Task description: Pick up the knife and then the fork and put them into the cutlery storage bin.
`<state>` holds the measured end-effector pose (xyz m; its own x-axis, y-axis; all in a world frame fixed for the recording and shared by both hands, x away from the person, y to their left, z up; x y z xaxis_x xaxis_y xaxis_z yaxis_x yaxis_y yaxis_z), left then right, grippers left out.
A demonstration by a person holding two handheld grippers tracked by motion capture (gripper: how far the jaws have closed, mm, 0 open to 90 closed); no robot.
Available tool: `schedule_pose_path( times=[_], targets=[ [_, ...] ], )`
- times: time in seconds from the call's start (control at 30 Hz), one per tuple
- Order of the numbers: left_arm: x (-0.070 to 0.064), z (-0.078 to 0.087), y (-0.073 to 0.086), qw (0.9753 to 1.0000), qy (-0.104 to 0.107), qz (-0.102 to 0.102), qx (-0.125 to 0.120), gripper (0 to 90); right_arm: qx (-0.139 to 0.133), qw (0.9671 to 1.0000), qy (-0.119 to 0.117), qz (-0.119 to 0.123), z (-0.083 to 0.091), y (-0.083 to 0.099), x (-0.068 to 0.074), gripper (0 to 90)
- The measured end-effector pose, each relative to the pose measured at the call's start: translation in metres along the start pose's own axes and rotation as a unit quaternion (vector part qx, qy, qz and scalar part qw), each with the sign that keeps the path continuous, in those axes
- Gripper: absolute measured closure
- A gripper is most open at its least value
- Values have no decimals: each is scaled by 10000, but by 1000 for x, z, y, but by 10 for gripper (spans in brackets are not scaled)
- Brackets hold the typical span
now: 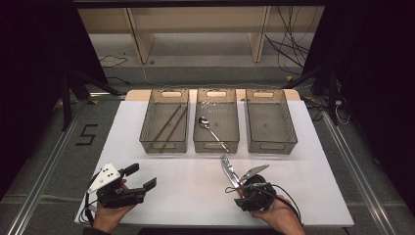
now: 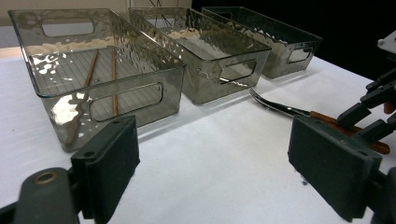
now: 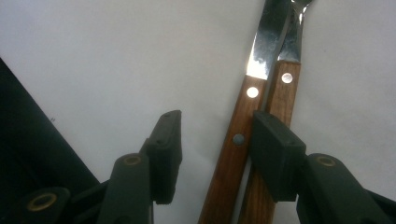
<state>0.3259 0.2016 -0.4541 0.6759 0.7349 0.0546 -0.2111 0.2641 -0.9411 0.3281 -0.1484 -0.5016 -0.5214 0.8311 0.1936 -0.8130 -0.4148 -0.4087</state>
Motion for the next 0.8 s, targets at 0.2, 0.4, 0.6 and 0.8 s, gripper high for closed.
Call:
schedule_pose_path(
  times=[0.2, 0.4, 0.6, 0.8],
  targets=[
    [0, 0, 0, 10000, 3, 3, -6, 160, 130, 9997, 195, 19, -9, 2, 3, 603],
    [-1, -1, 0, 10000, 19, -13, 16, 160, 170, 9988, 451, 89, -11, -1, 5, 675],
    [-2, -2, 0, 10000, 31, -21, 33, 160, 300, 9985, 463, 27, -12, -4, 5, 683],
    [-2, -3, 0, 10000, 29, -18, 38, 160, 404, 9980, 491, 49, -12, -7, 6, 699]
  ],
)
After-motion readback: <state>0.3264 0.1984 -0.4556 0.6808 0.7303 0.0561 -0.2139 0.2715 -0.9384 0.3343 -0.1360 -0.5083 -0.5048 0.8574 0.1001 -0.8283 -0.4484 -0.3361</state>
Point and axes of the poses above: each handheld gripper's, and its own axes: z roughly backward along the jaws, y roughly out of its underside, x roughly to its left, the point moved 5 cm from there along -z, roughly forward along the jaws, and after that the axes turned 13 degrees about -z, right-handed, at the moved point
